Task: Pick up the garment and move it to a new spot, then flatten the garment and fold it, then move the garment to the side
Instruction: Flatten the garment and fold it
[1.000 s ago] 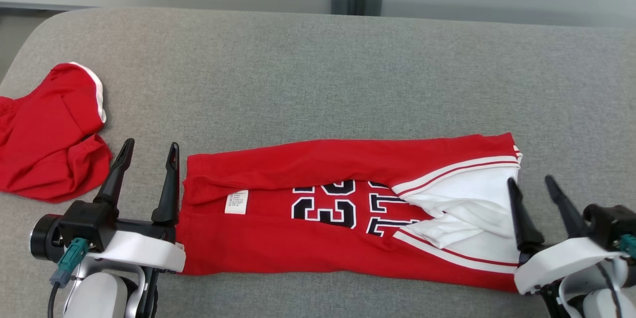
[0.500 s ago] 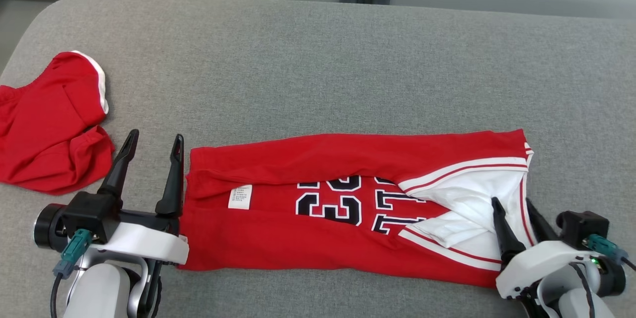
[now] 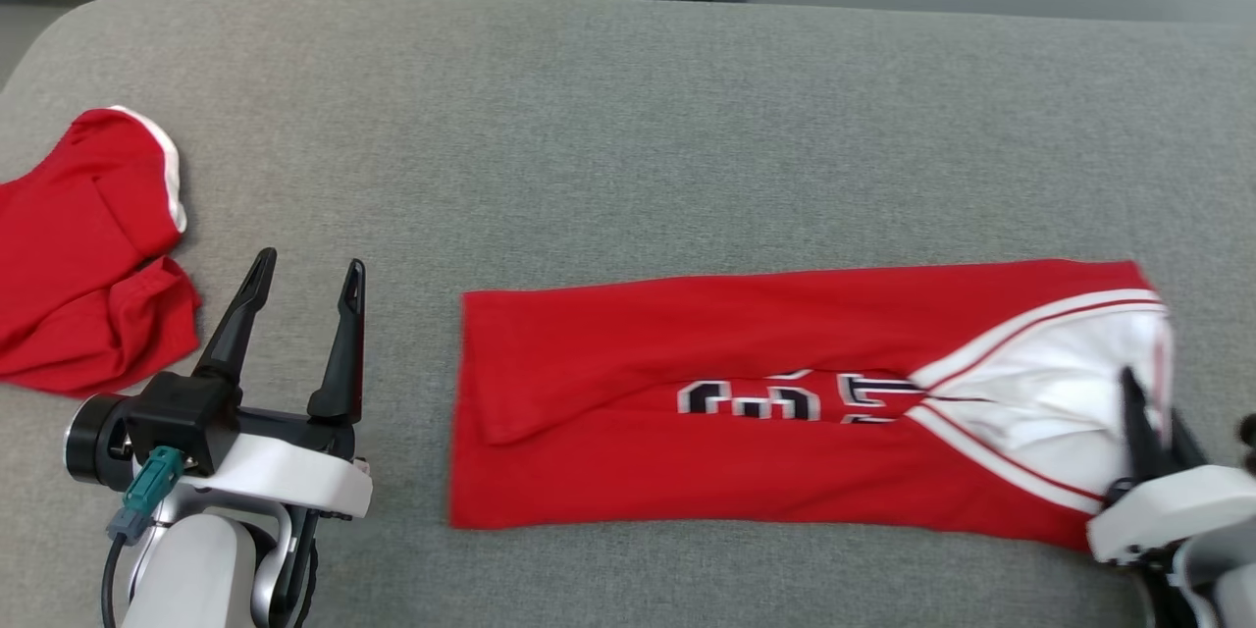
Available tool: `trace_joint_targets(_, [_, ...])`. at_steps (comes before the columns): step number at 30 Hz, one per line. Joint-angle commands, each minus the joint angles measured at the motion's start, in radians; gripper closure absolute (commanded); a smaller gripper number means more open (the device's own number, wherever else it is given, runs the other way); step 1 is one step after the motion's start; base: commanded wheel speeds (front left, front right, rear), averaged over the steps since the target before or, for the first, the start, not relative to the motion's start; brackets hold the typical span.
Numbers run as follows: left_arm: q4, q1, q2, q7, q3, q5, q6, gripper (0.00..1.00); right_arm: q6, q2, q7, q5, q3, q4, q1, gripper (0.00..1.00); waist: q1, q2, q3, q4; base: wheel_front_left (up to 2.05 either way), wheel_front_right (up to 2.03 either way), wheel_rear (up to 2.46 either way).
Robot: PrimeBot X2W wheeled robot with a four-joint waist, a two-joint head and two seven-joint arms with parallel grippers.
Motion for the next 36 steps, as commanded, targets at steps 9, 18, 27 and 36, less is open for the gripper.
trace_joint_targets(9, [0.008,-0.021,0.010,-0.003,0.006,0.017,-0.013,0.00,-0.005,-0.061,-0.031,-0.035,-0.163,0.006,-0.006,1.00,0.0000,0.0000,0.001,-0.047,0.00,0.00,0.00])
trace_joint_targets(18, [0.011,-0.017,0.011,-0.003,0.012,0.019,-0.018,0.00,-0.003,0.011,0.010,-0.125,-0.056,-0.233,-0.007,1.00,0.0000,0.0000,-0.013,-0.060,0.00,0.00,0.00])
trace_joint_targets(27, [0.021,-0.015,-0.003,-0.003,0.005,0.022,-0.021,0.00,-0.003,0.088,0.177,-0.112,0.271,-0.569,0.041,1.00,0.0000,0.0000,-0.028,-0.033,0.00,0.00,0.00])
trace_joint_targets(36, [0.045,-0.030,-0.019,-0.003,-0.003,0.015,-0.025,0.00,-0.003,0.104,0.171,0.009,0.479,-0.466,-0.018,1.00,0.0000,0.0000,-0.016,0.013,0.00,0.00,0.00])
